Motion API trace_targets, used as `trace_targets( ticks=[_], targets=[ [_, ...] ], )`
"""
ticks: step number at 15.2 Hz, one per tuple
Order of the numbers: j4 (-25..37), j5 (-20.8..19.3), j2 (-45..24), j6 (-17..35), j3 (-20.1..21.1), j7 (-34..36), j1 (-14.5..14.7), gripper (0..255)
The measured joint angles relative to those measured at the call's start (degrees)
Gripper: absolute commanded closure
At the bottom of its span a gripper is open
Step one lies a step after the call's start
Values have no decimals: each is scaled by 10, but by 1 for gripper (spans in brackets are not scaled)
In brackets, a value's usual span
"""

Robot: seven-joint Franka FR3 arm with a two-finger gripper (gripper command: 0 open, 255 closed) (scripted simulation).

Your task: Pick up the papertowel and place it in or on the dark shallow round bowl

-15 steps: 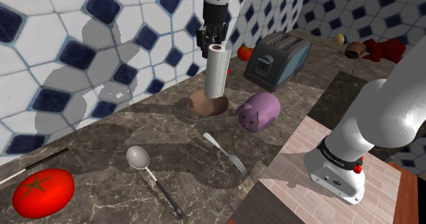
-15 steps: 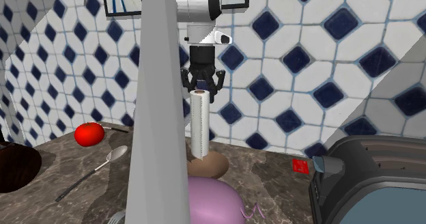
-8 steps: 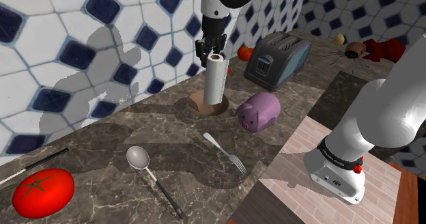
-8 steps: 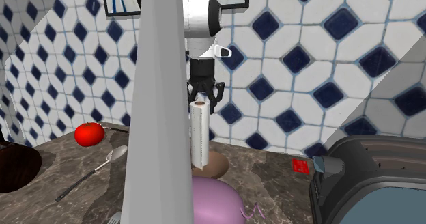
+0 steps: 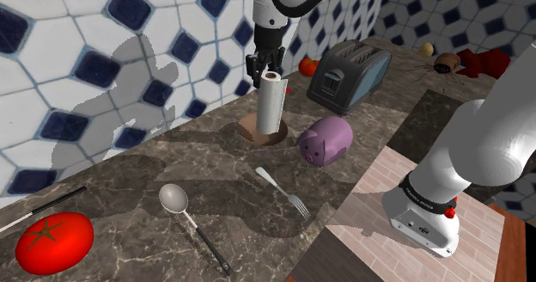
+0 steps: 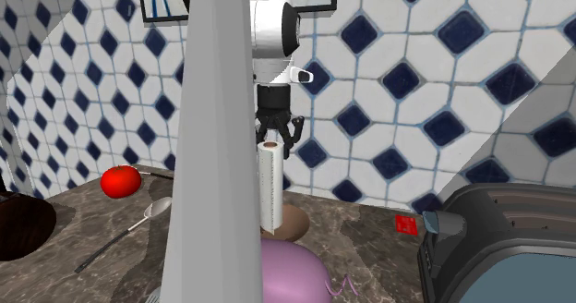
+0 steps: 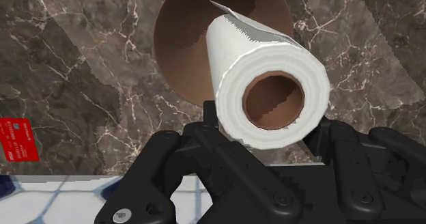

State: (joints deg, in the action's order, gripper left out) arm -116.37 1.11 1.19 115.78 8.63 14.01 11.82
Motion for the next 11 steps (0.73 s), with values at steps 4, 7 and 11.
trace_targets(
  ticks=[4, 7, 11],
  targets=[
    [0, 0, 0, 0, 0, 0, 0, 0],
    [0, 0, 0, 0, 0, 0, 0, 0],
    [44, 1, 10, -53, 0, 2, 0, 0]
  ],
)
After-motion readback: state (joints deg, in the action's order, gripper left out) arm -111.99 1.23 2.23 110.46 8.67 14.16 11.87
